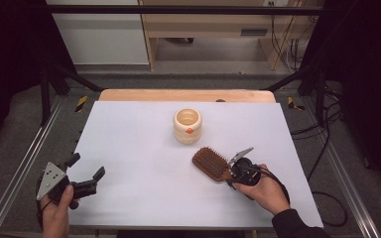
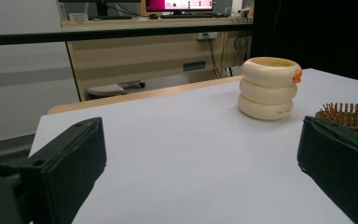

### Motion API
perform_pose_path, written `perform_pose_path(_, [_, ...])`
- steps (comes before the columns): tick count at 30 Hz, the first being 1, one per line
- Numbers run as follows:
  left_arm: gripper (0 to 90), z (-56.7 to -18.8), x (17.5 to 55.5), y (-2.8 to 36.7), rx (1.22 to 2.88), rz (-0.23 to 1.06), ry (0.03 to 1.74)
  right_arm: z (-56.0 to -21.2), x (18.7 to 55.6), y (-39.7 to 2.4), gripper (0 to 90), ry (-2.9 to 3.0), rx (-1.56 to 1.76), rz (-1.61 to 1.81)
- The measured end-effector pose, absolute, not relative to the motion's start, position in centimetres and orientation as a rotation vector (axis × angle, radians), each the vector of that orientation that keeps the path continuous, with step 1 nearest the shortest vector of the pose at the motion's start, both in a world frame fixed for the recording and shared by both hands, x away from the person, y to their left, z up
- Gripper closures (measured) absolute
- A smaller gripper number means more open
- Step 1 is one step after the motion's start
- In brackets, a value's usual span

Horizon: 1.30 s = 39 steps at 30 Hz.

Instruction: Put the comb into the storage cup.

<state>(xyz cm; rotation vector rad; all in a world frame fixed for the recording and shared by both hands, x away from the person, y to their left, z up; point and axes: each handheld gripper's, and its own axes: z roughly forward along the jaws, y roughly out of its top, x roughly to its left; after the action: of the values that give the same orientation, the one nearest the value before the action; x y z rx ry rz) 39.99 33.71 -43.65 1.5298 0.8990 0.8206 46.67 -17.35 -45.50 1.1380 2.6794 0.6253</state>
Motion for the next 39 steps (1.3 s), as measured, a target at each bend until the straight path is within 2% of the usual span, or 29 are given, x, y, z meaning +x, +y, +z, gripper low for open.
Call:
perform_pose_path(11, [1.4,-43.6,40.0,33.6,1.534,0.821,0.897,-45.5,46.5,-16.8,71.4,2.673,1.127,0.569])
perform_pose_path(24, [1.4,-43.6,40.0,33.7,1.528,0.822,0.901,-45.4,46.5,-16.6,72.6,2.672,1.141,0.561])
perform_pose_path(36, [1.5,-43.6,39.8,33.2,1.533,0.795,0.901,-44.1,45.0,-16.8,72.6,2.541,1.106,0.745])
perform_pose_path(39, [2.3,-43.2,39.7,32.3,1.495,0.737,0.945,-43.5,44.5,-16.7,72.6,2.474,1.082,0.811])
